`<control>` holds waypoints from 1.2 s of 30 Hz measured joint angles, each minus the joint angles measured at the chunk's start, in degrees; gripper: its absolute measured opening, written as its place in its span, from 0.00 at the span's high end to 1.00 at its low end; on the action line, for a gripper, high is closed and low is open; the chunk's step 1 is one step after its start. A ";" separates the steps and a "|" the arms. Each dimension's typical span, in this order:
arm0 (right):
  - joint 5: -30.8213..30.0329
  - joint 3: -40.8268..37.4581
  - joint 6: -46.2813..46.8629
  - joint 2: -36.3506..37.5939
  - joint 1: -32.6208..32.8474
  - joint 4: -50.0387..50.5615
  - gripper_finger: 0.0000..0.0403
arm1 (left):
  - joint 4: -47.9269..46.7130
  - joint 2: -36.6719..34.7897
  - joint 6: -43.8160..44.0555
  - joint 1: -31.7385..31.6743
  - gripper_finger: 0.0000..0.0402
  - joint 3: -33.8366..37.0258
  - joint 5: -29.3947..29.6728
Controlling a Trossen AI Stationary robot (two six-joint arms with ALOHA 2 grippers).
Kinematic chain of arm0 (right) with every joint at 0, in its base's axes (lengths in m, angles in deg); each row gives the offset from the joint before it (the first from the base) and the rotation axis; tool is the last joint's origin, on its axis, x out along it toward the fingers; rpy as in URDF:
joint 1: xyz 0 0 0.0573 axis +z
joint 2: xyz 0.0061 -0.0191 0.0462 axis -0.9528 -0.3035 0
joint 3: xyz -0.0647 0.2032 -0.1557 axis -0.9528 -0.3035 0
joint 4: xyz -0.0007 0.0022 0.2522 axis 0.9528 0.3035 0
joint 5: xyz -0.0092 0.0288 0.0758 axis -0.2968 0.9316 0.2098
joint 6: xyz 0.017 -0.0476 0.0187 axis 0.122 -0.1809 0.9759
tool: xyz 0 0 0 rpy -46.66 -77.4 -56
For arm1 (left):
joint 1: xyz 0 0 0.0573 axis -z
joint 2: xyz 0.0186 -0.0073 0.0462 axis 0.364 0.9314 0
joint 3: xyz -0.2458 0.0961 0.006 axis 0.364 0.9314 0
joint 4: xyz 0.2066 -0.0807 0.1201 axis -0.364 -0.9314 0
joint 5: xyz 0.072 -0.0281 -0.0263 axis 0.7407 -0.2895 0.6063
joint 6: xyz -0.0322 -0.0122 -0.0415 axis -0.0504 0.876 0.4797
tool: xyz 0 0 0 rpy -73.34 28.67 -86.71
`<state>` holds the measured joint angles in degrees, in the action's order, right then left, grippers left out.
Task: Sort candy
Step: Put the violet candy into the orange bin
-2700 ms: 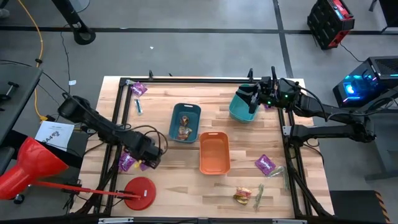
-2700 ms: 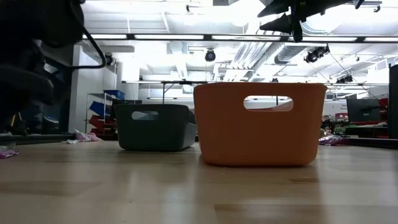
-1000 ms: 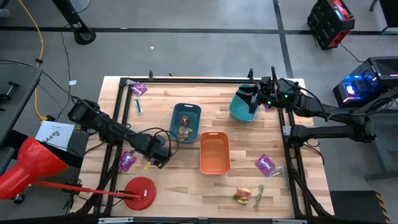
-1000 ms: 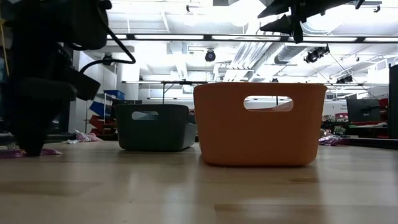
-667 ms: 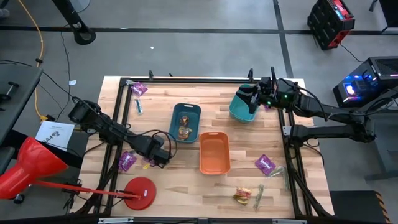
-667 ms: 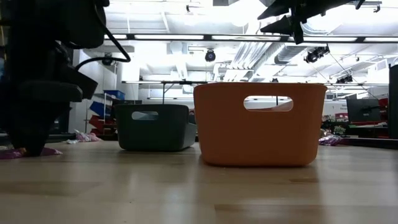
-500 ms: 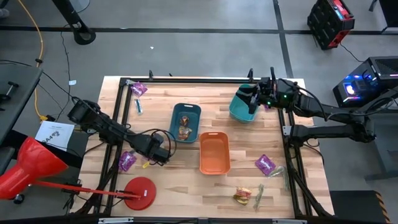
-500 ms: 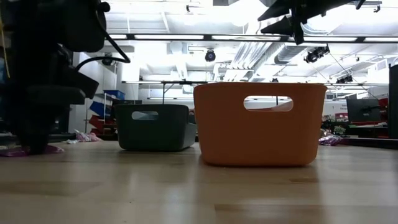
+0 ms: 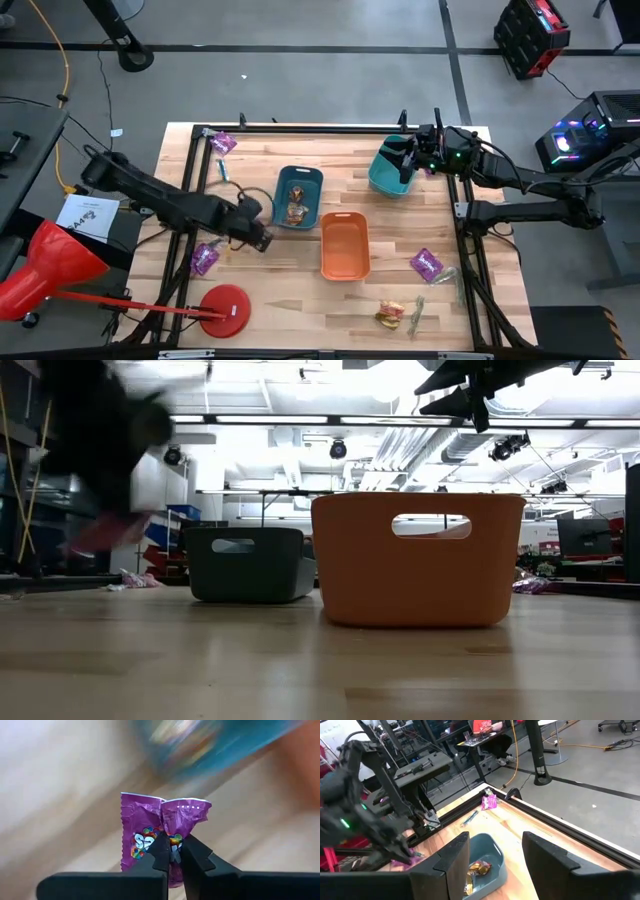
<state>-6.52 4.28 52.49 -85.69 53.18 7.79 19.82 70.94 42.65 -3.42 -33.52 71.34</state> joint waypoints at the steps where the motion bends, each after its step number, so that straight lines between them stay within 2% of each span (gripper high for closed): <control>1: 0.00 0.00 0.01 0.00 0.00 -0.02 0.56 | 2.44 -1.53 -3.51 -0.56 0.98 -1.35 2.03; 4: 0.00 0.00 0.02 0.00 -0.01 -0.32 0.56 | 13.83 -3.78 -16.99 -4.22 0.98 -4.19 4.48; 6: 0.00 0.00 0.06 0.00 0.00 -0.71 0.56 | 22.45 -3.12 -26.58 -8.12 0.98 -5.26 0.99; 9: 0.00 0.00 0.23 0.00 0.01 -0.90 0.56 | 31.28 0.99 -36.75 -14.49 0.99 -6.41 -10.23; 12: 0.00 0.00 0.22 0.00 -0.01 -0.92 0.56 | 33.22 7.74 -42.66 -19.24 0.99 -8.38 -23.63; 15: 0.00 0.00 0.21 0.00 0.00 -1.30 0.56 | 34.29 14.41 -45.89 -21.26 0.95 -11.52 -35.65; 17: 0.00 0.00 -0.20 0.00 0.01 -1.37 0.56 | 34.27 18.47 -47.71 -21.41 0.92 -13.72 -39.49; 22: 0.00 0.00 -0.72 0.00 -0.01 -1.36 0.56 | 36.46 25.25 -52.46 -20.78 0.81 -19.72 -39.80; 28: 0.00 0.00 -1.29 0.00 -0.01 -1.37 0.56 | 34.14 26.37 -55.49 -21.24 0.63 -23.52 -40.45; 32: 0.01 0.00 -1.56 0.02 0.01 -1.36 0.56 | 22.98 24.71 -54.27 -21.78 0.53 -24.16 -40.37; 36: 0.02 0.00 -1.89 0.02 -0.01 -1.36 0.56 | 3.64 22.15 -53.23 -20.18 0.48 -24.14 -38.18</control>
<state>-6.50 4.28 50.59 -85.67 53.17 6.43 23.47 93.09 -10.57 -23.60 -57.66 33.15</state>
